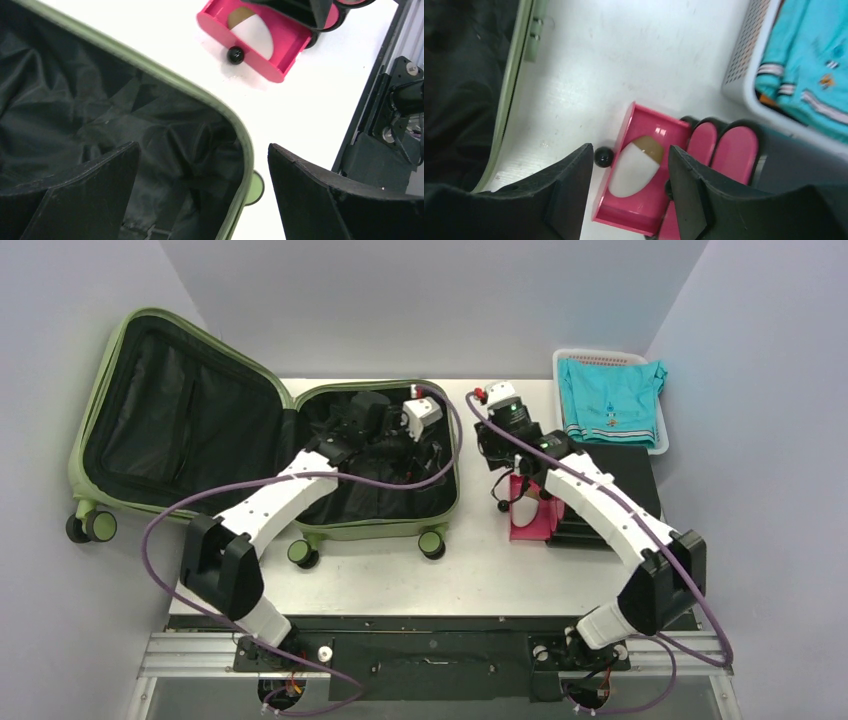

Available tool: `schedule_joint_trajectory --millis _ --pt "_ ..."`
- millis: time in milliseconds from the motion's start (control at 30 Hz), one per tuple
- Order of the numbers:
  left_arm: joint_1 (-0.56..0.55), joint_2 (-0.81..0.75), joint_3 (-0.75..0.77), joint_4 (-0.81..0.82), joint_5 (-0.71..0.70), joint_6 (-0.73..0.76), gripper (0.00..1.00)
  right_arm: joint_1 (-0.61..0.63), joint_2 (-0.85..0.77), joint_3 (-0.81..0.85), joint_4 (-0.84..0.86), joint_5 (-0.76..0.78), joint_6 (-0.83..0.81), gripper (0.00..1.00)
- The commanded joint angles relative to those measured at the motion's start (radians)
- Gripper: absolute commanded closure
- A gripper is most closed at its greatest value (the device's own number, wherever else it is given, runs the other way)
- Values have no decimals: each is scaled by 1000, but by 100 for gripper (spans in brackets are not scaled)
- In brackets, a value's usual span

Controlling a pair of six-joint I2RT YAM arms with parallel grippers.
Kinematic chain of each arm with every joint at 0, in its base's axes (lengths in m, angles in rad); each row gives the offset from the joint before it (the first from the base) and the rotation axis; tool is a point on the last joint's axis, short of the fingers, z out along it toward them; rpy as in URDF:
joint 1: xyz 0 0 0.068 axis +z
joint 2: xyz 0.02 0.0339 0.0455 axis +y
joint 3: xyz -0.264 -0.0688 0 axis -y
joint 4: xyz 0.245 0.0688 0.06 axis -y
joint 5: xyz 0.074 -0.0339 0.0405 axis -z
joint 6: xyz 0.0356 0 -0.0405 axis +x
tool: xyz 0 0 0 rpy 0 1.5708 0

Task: Open, take out, and arrange the luggage
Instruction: Place the personal item in the drawer, then close the drawer of the storage box.

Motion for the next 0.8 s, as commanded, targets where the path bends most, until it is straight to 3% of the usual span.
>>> schedule_joint_trajectory --millis 0,167,300,433,633,767 --pt "-99 66 139 -27 -67 -40 4 -57 -89 99 -85 -45 -115 47" --pt "-150 206 239 -10 -25 -218 4 -227 -165 133 -85 -66 -127 48" --pt "-189 307 277 68 -13 -316 4 -332 -251 66 -1 -10 -154 48" --pt "-256 368 305 108 -7 -155 4 -452 -307 5 46 -31 -161 48" --pt "-285 438 368 -12 15 242 4 -716 -316 1 36 -189 -141 47" --pt "-343 454 331 -67 -76 546 4 -796 -293 -22 42 -273 -122 47"
